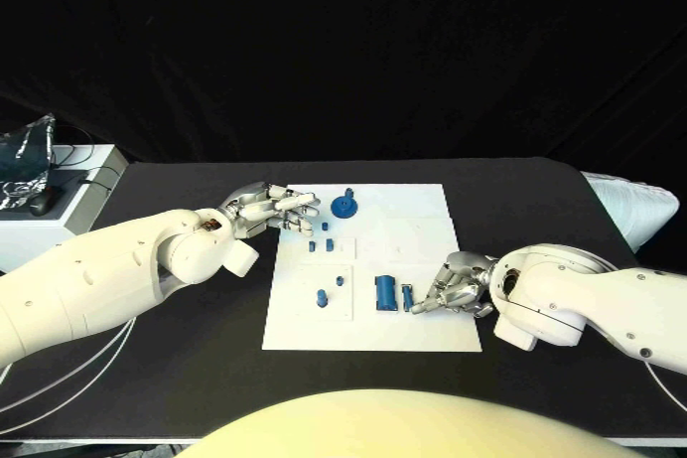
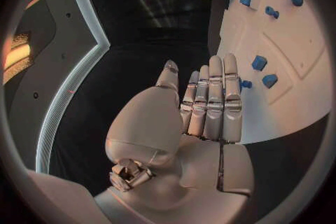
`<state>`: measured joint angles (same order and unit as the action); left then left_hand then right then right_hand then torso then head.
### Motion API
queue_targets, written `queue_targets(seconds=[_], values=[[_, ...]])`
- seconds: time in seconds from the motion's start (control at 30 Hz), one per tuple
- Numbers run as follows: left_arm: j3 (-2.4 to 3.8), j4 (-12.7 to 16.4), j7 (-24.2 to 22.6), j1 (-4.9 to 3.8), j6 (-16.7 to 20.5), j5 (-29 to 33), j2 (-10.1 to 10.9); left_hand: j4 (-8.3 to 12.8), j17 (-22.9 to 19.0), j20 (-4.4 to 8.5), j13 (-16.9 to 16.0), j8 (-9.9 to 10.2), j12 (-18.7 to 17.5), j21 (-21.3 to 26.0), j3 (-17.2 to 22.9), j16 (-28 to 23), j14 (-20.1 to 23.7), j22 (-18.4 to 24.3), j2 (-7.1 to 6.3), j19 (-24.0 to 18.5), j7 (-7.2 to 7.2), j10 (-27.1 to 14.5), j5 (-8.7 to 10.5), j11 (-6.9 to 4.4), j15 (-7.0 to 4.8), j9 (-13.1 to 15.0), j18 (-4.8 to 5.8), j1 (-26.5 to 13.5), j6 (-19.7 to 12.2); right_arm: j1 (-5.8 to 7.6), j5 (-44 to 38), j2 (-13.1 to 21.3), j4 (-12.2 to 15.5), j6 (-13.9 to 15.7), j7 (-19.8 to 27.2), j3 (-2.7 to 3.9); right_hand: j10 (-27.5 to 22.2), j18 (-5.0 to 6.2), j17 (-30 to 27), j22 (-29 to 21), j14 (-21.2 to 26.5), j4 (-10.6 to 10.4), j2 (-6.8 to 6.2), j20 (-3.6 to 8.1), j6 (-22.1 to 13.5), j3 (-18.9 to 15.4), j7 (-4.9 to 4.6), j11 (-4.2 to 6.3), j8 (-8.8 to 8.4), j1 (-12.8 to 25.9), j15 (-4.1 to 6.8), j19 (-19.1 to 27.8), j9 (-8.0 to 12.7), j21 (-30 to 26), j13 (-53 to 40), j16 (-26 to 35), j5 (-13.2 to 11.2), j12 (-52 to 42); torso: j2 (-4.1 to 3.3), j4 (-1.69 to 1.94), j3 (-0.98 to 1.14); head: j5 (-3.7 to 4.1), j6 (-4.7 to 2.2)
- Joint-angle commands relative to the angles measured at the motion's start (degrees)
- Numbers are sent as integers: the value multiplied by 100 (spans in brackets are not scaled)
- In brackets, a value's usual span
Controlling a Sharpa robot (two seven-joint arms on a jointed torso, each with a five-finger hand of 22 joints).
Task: Assemble the parts on the task board
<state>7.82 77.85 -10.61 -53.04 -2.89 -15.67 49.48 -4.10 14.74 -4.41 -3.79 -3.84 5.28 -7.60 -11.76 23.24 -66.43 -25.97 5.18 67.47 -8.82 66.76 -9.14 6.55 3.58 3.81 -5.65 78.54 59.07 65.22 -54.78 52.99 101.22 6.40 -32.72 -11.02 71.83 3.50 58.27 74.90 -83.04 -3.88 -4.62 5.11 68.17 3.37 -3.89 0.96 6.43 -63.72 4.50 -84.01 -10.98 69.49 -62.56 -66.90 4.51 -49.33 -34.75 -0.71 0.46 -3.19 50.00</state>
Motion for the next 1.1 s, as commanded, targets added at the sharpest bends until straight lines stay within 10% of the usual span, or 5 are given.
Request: queue_targets(seconds=[0.03,0.6,1.1], values=[[2,6,-33,9,-92,-12,-12,36,-9,16,-1,-3,-6,-17,1,-2,32,6,19,-39,-4,-47,-31,-9,20,4,19,27,-27,-23,-73,-2,-4,-59,125,-1,25,2,6,1023,-1,-27,-24,53,7,1,18,30,46,-26,36,-455,-10,37,-3,-16,-33,-16,-3,3,-4,5,0],[2,14,-37,18,-95,-13,-6,44,-10,17,-1,-2,-7,-20,4,-2,32,9,23,-39,-2,-44,-32,-10,19,3,19,39,-26,-128,-259,-222,-251,169,7,0,64,-2,4,1020,-5,235,380,75,21,-252,46,52,143,29,55,-456,-43,39,-22,-17,74,-25,1,4,-8,0,0],[2,8,-34,21,-106,-13,-10,44,-10,17,-1,-2,-7,-20,4,-2,32,9,23,-39,-2,-44,-32,-10,19,3,19,39,-26,-135,-350,-283,-338,111,-83,0,65,-4,-2,1023,-6,328,452,76,25,-251,53,58,153,-47,58,-455,-43,44,-29,-14,205,-23,-1,4,-5,7,0]])
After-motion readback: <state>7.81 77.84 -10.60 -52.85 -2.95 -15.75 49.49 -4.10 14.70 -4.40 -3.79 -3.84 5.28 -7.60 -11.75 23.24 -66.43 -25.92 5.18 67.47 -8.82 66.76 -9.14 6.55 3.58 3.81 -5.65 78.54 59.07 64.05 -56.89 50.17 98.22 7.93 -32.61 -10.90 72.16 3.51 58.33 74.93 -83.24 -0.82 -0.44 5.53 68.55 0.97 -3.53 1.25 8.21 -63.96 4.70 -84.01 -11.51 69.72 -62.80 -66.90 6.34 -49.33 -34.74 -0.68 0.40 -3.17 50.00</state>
